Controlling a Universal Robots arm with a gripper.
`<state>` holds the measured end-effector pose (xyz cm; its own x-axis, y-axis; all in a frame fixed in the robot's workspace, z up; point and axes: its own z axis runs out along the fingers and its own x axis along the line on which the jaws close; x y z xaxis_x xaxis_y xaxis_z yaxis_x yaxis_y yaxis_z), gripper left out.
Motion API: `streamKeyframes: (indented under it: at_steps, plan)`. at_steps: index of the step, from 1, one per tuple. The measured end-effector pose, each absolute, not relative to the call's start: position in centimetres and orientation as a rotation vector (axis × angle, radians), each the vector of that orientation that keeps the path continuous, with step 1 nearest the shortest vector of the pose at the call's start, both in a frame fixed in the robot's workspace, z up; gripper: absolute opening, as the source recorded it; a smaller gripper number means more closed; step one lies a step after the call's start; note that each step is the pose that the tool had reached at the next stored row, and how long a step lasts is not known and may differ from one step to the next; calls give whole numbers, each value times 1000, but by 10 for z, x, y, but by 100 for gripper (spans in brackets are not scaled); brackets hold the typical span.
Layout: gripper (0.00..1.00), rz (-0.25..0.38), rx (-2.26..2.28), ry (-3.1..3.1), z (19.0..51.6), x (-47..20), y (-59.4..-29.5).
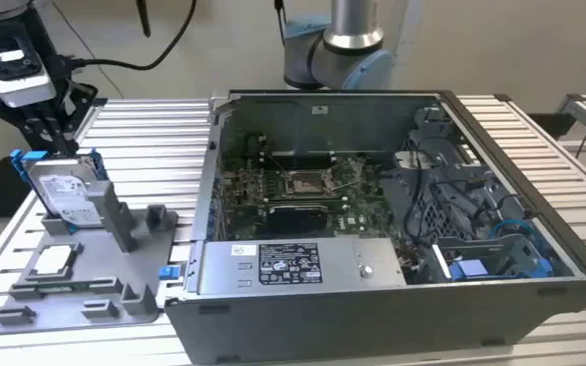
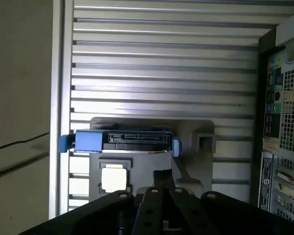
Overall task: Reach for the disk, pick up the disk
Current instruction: 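Reach for the disk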
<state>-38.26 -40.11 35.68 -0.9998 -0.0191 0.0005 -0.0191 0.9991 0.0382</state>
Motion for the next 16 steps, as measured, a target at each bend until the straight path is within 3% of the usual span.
streamKeyframes:
  at_steps: [16]
  plan:
    - [0,-60,30,-3140,357,-384,-399]
